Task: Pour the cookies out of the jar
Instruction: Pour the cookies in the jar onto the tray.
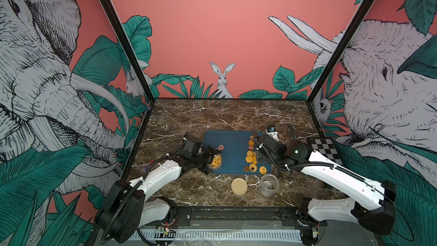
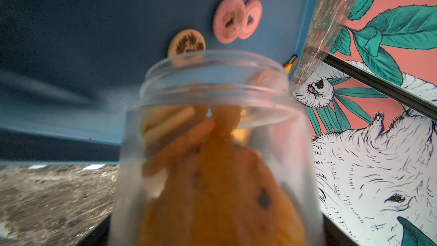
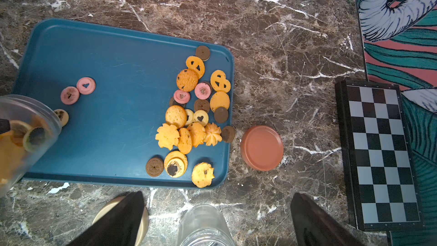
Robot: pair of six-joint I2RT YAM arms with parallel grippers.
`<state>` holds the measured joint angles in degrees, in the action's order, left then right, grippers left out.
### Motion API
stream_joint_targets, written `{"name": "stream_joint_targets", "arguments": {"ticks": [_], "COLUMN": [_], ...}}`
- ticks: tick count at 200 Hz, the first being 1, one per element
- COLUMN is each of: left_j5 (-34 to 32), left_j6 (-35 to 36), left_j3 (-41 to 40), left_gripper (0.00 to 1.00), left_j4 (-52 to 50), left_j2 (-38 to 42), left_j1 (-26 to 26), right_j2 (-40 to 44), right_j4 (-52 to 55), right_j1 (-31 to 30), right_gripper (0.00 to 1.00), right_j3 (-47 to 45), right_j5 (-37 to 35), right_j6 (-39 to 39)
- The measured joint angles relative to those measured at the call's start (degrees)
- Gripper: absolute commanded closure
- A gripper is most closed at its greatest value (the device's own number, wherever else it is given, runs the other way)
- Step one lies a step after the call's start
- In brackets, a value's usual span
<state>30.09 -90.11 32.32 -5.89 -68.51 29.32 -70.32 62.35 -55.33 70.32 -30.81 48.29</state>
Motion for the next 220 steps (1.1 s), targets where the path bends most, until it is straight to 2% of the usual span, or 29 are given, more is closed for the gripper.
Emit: {"name": "stream_joint_targets", "arguments": {"ticks": [29, 56, 77, 97, 123, 159, 220], "left_j5": [0.3, -0.3, -0.8, -2.4, -5.0, -15.7, -31.7], "left_j6": [-0.2, 6.7, 16.1, 27.5, 39.9, 54.8, 70.0], "left_j3": [-0.7, 4.7, 11.2, 18.8, 23.1, 31.1, 41.9], "left_gripper": [1.00, 1.00, 1.00, 1.00, 1.00, 1.00, 1.00], "left_j4": [2.3, -7.5, -14.5, -22.6, -30.6, -45.2, -53.8], "left_j2": [-0.4, -0.2, -1.3, -6.1, -11.1, -16.1, -22.7], "left_j1": [-1.4, -1.0, -1.8, -2.1, -1.8, 3.3, 11.2], "right_j2": [0.0, 0.0, 0.0, 0.0, 0.3, 1.9, 2.6], "right_j4": [0.0, 0.0, 0.0, 0.0, 0.0, -0.7, -1.8], "right_j1": [0.5, 0.7, 0.9, 1.0, 1.3, 1.7, 1.7], "right_gripper": [0.01, 0.01, 0.01, 0.01, 0.01, 0.02, 0.02], "right_j3": [0.0, 0.0, 0.0, 0.0, 0.0, 0.0, 0.0], "right_j5": [0.1, 0.3, 0.7, 0.9, 1.2, 1.7, 2.6], "right_j6": [0.0, 0.1, 0.2, 0.2, 0.3, 0.6, 1.0]}}
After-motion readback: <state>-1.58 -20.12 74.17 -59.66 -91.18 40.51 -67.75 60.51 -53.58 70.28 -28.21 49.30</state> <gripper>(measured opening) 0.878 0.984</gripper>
